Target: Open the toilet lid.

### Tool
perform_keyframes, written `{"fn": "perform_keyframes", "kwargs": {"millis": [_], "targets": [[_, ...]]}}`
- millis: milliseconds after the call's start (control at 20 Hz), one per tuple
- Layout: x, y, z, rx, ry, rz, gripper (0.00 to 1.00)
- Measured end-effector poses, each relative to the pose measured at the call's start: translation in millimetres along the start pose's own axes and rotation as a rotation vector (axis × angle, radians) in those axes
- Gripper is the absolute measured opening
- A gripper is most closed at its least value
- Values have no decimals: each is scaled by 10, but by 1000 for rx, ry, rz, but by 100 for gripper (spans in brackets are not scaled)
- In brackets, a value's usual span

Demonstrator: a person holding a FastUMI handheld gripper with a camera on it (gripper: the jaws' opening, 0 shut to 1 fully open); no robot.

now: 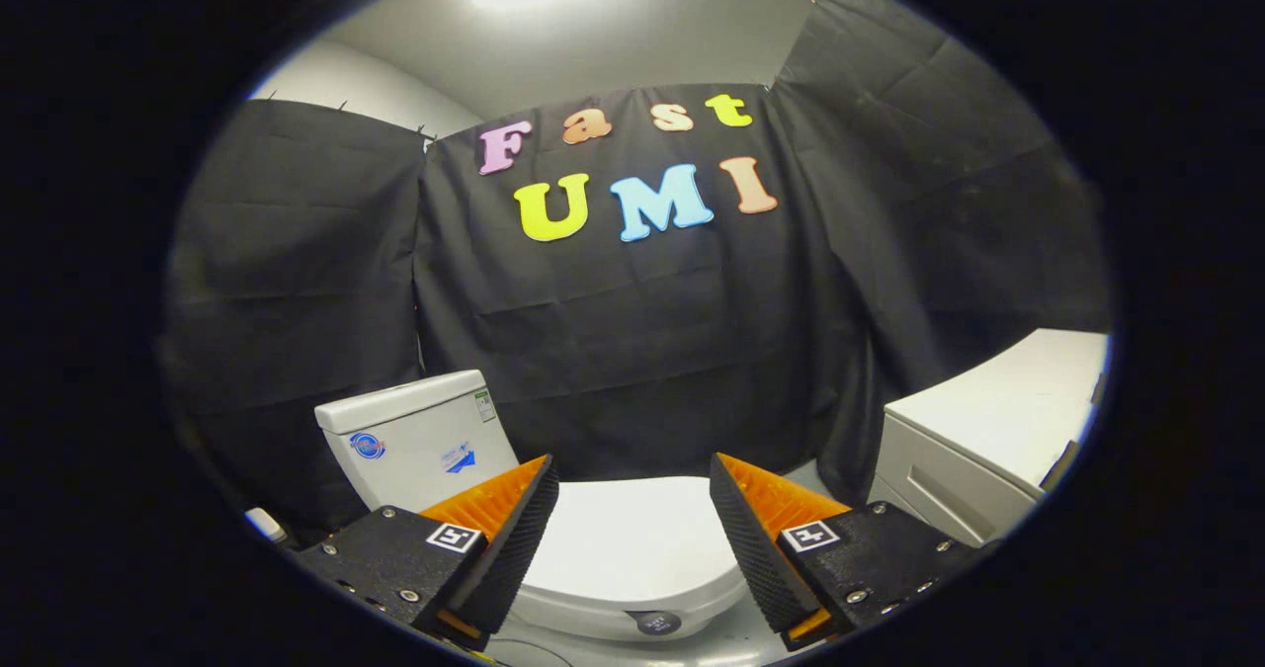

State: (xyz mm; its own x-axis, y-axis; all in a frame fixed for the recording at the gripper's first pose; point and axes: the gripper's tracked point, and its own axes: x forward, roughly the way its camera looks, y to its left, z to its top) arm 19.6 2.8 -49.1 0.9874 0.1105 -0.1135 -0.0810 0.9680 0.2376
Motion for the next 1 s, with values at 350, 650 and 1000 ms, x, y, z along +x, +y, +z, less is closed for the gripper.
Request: {"fn": "perform_keyframes", "kwargs": {"millis": [350,650,1000], "targets": [[100,-135,-428,178,130,44,95],[165,-229,-882,323,254,62,95],[198,-346,-1342,380,370,69,95]]}}
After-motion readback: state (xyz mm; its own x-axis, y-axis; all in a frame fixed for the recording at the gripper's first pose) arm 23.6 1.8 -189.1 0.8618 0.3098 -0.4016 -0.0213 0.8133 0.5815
